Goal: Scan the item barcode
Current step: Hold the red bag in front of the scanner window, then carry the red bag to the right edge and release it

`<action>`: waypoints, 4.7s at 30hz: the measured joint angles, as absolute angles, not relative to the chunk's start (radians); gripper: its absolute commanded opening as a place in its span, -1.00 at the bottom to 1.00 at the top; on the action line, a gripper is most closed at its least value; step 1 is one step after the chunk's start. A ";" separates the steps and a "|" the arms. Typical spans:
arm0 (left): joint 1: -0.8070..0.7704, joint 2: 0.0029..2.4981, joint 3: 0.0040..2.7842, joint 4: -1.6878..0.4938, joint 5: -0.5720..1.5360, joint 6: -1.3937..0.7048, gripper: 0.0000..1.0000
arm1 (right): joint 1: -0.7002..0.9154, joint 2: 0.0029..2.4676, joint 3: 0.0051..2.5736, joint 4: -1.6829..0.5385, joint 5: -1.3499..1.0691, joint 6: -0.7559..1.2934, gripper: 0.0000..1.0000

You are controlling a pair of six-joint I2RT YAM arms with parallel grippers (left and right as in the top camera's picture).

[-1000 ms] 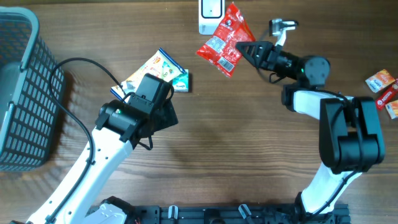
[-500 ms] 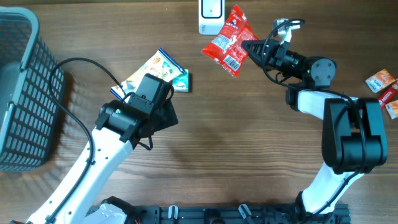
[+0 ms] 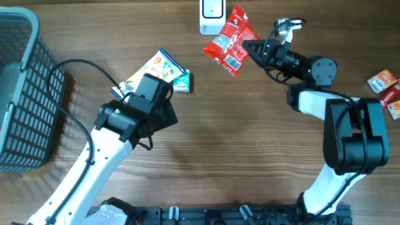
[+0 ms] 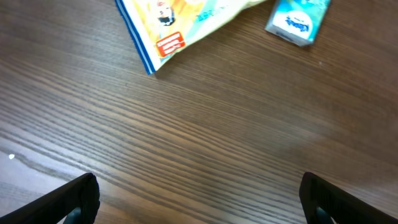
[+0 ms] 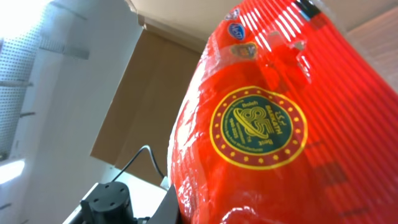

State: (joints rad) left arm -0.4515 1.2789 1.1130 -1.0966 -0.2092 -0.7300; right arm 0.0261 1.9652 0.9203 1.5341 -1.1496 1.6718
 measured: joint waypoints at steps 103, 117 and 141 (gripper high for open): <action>-0.331 1.279 1.113 -1.118 -0.207 -0.748 1.00 | 0.523 2.534 1.672 1.335 0.630 -1.106 -0.90; -0.331 1.279 1.113 -1.118 -0.207 -0.747 1.00 | 0.237 2.410 1.688 1.031 0.896 -1.198 -0.91; -0.331 1.279 1.113 -1.090 -0.207 -0.748 1.00 | -0.354 2.367 1.691 -0.084 1.218 -0.356 -0.91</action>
State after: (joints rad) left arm -0.3305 1.2789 1.1130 -1.0897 -0.2066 -0.7475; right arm -0.3538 2.3672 1.6913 -0.0845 1.2182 -0.3565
